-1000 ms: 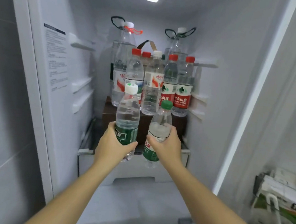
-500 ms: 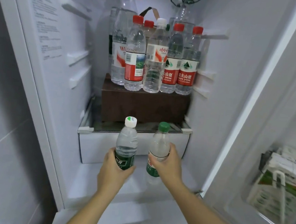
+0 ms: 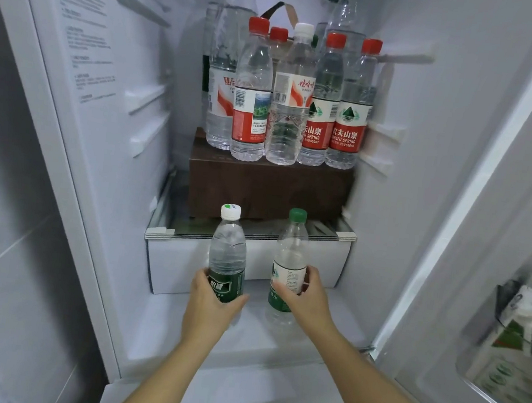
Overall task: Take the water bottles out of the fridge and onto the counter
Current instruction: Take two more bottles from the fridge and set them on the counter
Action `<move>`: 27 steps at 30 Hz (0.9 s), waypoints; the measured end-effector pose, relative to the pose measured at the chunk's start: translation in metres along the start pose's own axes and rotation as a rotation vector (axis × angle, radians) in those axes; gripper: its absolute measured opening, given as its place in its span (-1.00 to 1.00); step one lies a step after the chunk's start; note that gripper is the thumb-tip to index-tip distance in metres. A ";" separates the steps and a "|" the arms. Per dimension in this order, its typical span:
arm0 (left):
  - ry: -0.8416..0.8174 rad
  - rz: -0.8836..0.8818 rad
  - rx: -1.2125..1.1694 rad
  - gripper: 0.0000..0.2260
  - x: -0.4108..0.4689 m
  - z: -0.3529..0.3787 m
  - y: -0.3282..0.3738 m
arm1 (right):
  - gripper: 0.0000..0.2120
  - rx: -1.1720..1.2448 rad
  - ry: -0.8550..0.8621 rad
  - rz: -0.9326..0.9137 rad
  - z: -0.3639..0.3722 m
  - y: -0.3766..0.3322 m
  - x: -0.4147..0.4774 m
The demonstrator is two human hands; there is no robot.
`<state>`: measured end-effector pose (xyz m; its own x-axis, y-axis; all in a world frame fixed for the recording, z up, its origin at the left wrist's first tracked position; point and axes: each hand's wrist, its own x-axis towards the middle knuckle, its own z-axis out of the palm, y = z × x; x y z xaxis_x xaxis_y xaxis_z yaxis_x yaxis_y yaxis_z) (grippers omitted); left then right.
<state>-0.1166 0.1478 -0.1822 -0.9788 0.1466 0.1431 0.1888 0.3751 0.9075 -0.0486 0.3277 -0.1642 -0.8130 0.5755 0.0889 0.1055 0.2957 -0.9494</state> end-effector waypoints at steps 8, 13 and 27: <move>-0.182 -0.025 -0.147 -0.50 0.016 -0.017 -0.004 | -0.43 0.059 -0.108 0.049 -0.002 0.003 0.009; -0.190 0.014 -0.129 -0.48 0.015 -0.026 -0.006 | -0.50 0.080 -0.142 0.031 -0.012 0.003 0.008; -0.384 0.047 -0.267 -0.25 0.011 -0.030 -0.018 | -0.45 0.094 -0.122 -0.024 -0.010 0.009 0.000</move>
<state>-0.1335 0.1152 -0.1852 -0.8601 0.5046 0.0757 0.1558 0.1186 0.9806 -0.0417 0.3379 -0.1702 -0.8790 0.4701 0.0798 0.0357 0.2318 -0.9721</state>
